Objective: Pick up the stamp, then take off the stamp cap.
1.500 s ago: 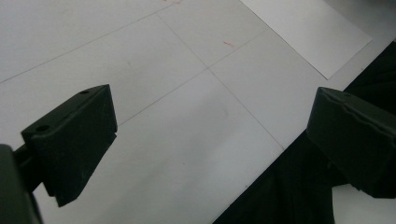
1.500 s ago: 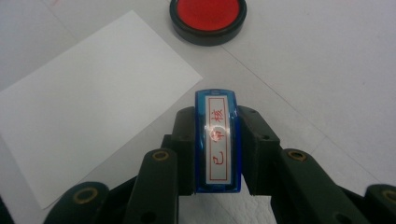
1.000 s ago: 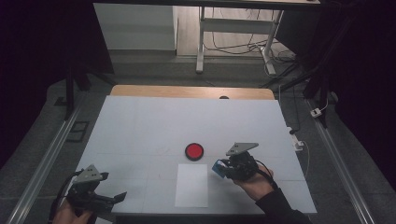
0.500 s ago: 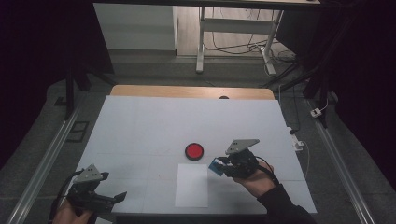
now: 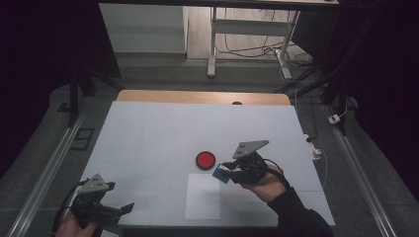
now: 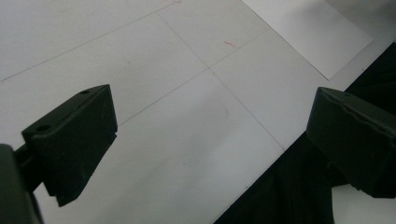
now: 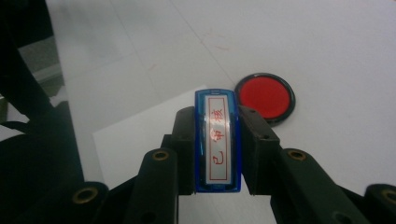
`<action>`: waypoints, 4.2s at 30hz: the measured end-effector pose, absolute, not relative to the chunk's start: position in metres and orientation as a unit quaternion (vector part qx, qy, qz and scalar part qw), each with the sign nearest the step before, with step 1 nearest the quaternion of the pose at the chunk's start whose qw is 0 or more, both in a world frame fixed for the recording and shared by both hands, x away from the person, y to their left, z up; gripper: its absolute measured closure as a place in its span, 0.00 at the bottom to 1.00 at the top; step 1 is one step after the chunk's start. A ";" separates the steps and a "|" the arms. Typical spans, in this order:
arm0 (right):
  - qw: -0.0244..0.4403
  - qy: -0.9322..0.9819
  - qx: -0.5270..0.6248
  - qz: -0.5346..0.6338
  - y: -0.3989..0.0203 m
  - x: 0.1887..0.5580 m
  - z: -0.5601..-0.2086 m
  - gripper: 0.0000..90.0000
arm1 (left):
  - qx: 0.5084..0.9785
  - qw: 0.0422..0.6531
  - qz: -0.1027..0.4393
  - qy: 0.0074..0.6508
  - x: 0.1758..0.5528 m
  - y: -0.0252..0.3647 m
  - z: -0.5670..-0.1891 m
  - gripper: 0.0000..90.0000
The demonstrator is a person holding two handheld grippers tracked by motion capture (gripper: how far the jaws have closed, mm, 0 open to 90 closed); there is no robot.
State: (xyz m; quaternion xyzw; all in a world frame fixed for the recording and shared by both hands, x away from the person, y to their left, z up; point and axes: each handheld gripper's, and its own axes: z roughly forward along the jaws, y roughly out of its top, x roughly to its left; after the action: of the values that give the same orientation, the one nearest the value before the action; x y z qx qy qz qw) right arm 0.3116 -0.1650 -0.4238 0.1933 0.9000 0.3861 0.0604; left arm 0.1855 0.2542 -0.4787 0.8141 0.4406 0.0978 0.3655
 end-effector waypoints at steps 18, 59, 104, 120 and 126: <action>0.050 0.895 0.163 0.413 -0.153 0.306 -0.423 0.77 | 0.817 0.362 0.098 0.437 0.185 0.253 -0.479 0.03; 0.035 0.894 0.131 0.426 -0.145 0.291 -0.418 0.77 | 0.822 0.400 0.084 0.396 0.192 0.248 -0.474 0.00; 0.029 0.891 0.094 0.443 -0.145 0.292 -0.407 0.77 | 0.865 0.444 0.038 0.232 0.247 0.159 -0.465 0.01; 0.019 0.889 0.077 0.450 -0.141 0.290 -0.405 0.77 | 0.872 0.451 0.015 0.189 0.265 0.130 -0.468 0.00; 0.014 0.890 0.075 0.450 -0.139 0.289 -0.405 0.77 | 0.877 0.448 0.004 0.173 0.274 0.118 -0.474 0.00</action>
State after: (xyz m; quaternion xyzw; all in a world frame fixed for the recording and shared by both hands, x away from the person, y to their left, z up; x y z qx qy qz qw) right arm 0.2894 -0.1391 -0.4054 0.0748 0.8895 0.4505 0.0143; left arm 0.2737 0.1175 -0.4737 0.8768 0.1734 0.0043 0.4485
